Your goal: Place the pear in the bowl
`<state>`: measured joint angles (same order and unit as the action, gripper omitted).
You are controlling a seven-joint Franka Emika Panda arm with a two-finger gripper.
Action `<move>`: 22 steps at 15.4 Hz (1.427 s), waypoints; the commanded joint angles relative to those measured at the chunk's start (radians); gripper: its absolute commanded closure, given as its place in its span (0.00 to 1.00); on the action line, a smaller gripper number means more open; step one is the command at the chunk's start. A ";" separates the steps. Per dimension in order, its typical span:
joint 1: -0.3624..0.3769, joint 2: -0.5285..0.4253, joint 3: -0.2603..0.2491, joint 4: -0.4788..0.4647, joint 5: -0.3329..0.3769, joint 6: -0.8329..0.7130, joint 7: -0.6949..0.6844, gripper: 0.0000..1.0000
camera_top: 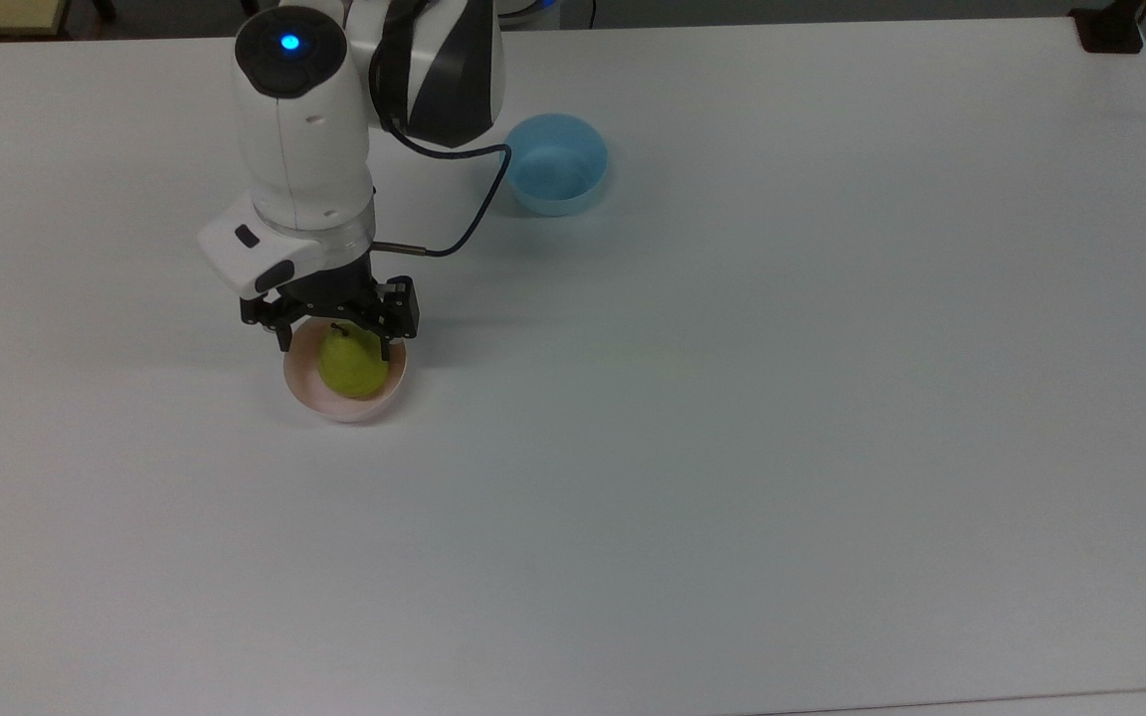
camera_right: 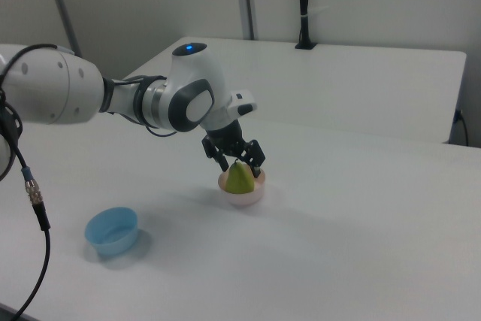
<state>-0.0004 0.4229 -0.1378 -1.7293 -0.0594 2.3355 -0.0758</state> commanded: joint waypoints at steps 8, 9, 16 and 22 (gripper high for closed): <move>0.020 -0.314 0.058 0.096 -0.008 -0.482 0.024 0.00; 0.020 -0.344 0.063 0.103 -0.003 -0.540 0.025 0.00; 0.025 -0.434 0.063 0.097 0.213 -0.682 0.002 0.00; 0.049 -0.429 0.061 0.093 0.208 -0.668 0.004 0.00</move>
<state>0.0320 0.0069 -0.0724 -1.6154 0.1395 1.6535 -0.0696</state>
